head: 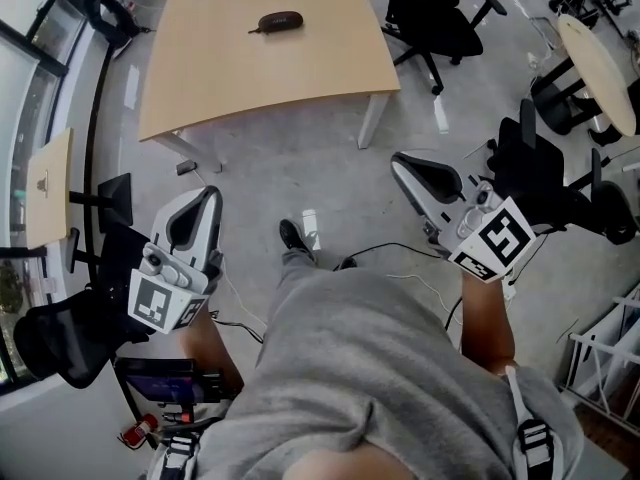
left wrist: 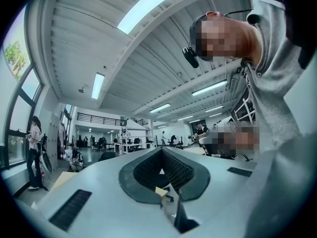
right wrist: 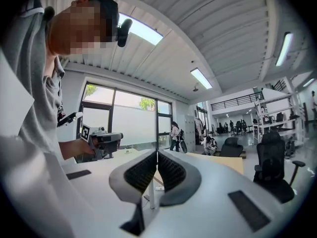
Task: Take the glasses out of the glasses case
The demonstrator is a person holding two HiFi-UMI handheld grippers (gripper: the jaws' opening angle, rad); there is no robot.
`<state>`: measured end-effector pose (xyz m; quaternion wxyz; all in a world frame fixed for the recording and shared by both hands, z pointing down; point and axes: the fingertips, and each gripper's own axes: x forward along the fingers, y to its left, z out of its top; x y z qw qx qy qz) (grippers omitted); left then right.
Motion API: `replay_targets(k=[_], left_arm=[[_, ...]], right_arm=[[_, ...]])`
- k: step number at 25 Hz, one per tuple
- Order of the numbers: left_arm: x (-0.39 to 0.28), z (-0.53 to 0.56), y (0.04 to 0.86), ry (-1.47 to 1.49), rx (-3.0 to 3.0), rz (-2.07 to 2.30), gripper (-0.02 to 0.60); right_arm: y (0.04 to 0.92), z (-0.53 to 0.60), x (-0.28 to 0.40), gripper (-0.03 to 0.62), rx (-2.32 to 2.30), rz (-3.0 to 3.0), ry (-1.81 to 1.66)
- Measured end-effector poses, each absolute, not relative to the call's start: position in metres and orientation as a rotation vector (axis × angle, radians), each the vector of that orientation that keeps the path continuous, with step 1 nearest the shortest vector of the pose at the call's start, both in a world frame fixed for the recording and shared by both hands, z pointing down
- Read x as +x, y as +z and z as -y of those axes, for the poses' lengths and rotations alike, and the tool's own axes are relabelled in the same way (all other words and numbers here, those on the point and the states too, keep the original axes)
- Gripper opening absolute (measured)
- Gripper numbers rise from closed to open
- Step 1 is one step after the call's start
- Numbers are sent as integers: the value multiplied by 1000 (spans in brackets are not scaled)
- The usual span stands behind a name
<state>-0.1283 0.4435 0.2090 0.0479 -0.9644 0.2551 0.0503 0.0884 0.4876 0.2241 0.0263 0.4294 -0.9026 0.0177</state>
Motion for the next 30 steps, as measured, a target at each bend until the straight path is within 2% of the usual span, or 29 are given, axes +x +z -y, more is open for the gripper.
replay_targets(k=[7,26,30], left_arm=[[-154,-397,220,117,-2946,-752,5],[-164,-226,229,141,-2998,-517,5],[-204,-188,248,129,-2984,-533,5]], right_arm=[[230,-436,60,8,1330,2744,46],[229,-286,30,8,1506,2617,34],[256,-242,-1,8,1515,2611,31]])
